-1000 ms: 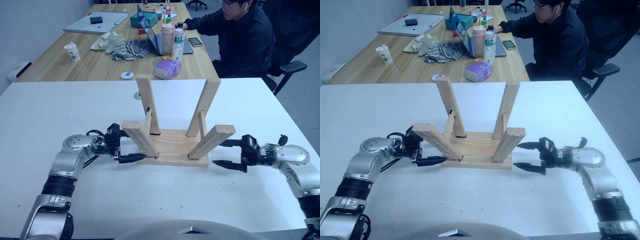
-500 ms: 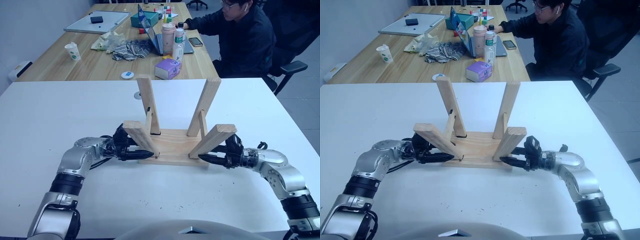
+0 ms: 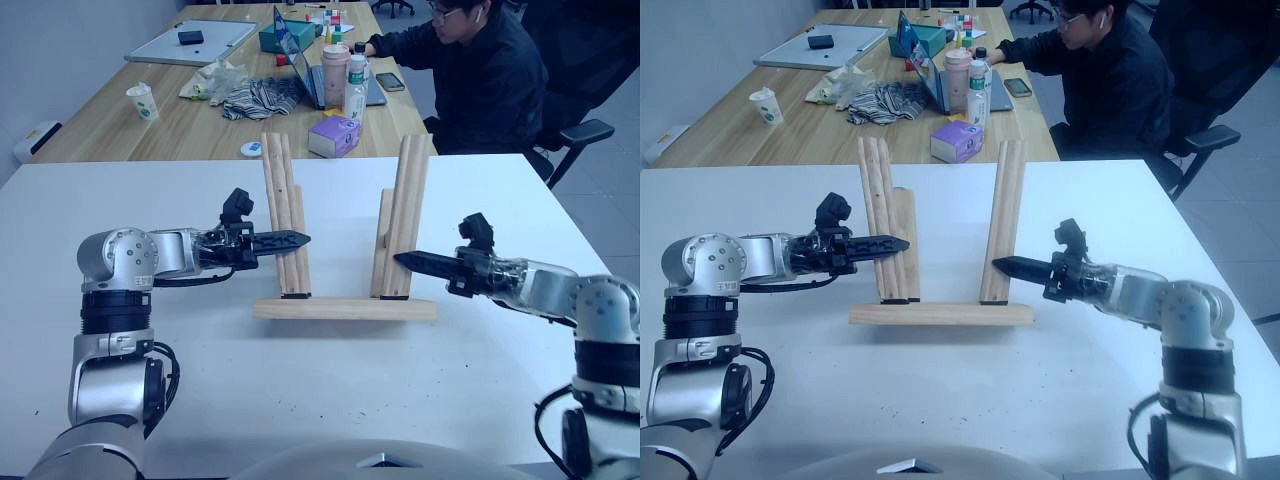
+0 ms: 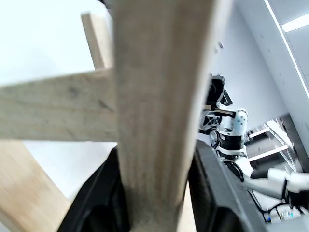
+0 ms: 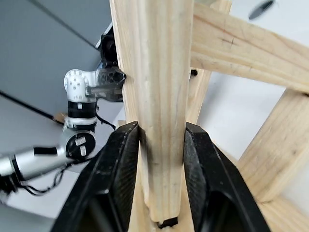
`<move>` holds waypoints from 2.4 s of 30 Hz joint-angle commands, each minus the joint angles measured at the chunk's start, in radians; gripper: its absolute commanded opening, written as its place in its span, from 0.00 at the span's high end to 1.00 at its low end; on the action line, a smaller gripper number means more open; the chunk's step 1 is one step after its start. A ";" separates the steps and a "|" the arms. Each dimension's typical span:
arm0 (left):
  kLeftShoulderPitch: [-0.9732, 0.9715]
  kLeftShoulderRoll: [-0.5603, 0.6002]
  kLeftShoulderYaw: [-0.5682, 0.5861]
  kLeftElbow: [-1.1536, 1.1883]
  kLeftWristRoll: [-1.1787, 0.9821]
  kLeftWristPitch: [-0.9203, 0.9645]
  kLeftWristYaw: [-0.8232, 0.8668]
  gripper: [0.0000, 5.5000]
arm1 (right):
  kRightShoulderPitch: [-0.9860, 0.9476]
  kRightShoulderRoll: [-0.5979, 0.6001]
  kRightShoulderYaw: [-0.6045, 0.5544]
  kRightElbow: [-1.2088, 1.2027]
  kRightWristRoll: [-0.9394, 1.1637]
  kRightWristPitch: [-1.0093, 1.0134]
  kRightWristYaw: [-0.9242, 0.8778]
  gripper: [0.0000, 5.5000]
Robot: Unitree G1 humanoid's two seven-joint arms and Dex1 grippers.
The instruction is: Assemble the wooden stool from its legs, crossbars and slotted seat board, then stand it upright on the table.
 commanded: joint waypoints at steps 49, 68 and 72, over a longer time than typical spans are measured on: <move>0.374 0.080 -0.222 0.130 0.496 -1.420 -0.545 0.70 | 0.075 0.023 0.375 0.313 -0.895 -1.366 0.756 0.66; -0.659 -0.050 0.075 0.778 0.082 -0.364 0.393 0.73 | -0.792 0.067 -0.262 0.879 -0.178 -0.389 -0.282 0.68; -0.673 -0.080 0.125 0.981 0.107 -0.501 0.464 0.72 | -0.816 0.117 -0.317 0.997 -0.218 -0.485 -0.398 0.68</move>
